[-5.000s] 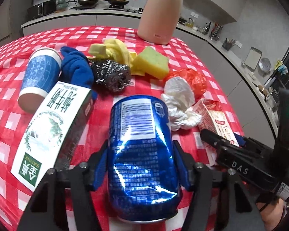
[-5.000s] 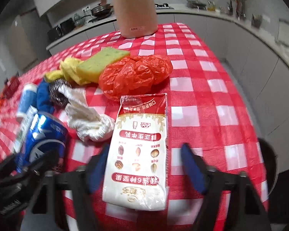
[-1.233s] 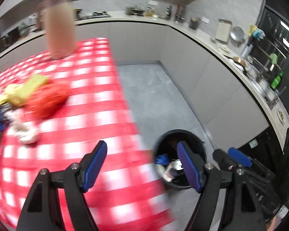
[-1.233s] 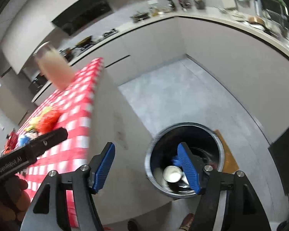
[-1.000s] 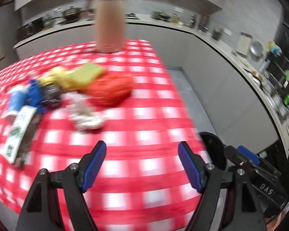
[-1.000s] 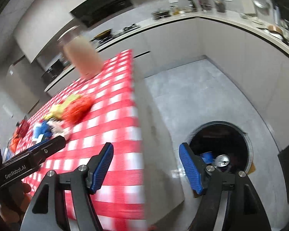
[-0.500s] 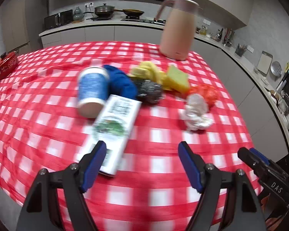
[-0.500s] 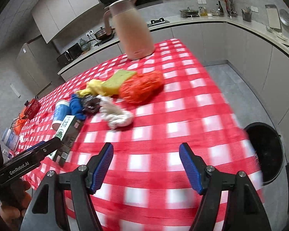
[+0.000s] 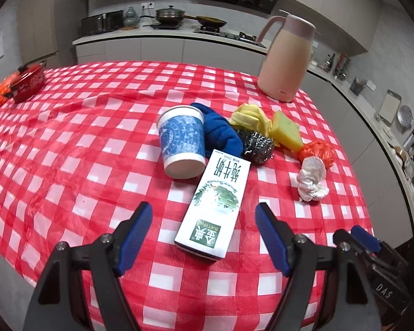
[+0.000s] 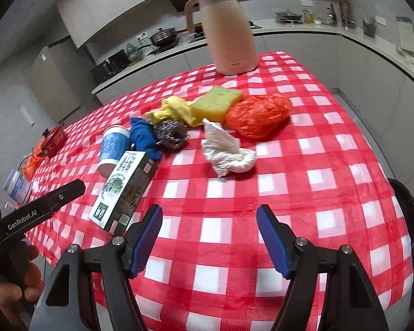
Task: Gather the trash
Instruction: 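Grasp the white milk carton with the right tool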
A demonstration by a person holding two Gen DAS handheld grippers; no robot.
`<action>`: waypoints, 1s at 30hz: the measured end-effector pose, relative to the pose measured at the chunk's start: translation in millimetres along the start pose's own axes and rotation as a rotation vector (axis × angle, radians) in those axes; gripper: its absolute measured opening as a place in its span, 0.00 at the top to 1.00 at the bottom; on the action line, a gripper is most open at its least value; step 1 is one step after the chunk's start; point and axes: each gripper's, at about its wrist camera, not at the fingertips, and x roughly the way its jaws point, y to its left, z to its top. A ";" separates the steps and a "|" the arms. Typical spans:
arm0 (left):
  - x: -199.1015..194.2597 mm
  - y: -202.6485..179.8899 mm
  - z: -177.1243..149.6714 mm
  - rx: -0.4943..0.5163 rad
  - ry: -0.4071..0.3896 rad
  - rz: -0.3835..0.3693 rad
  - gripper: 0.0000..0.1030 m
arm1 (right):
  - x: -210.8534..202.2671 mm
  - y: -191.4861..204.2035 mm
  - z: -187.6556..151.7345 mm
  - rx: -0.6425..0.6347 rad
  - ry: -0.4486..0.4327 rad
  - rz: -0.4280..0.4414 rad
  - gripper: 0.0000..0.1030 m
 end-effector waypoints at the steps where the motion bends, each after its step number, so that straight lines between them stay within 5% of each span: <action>1: -1.7 1.1 -1.0 -0.010 0.002 0.006 0.24 | 1.5 1.4 0.7 -0.008 0.005 0.011 0.30; 13: -11.5 43.8 -7.3 -0.048 -0.007 0.059 0.24 | 20.1 45.0 -7.2 -0.047 0.045 0.082 0.29; 30: 26.2 125.8 31.9 0.060 0.023 -0.033 0.24 | 97.7 148.6 -4.5 0.017 0.069 -0.072 0.29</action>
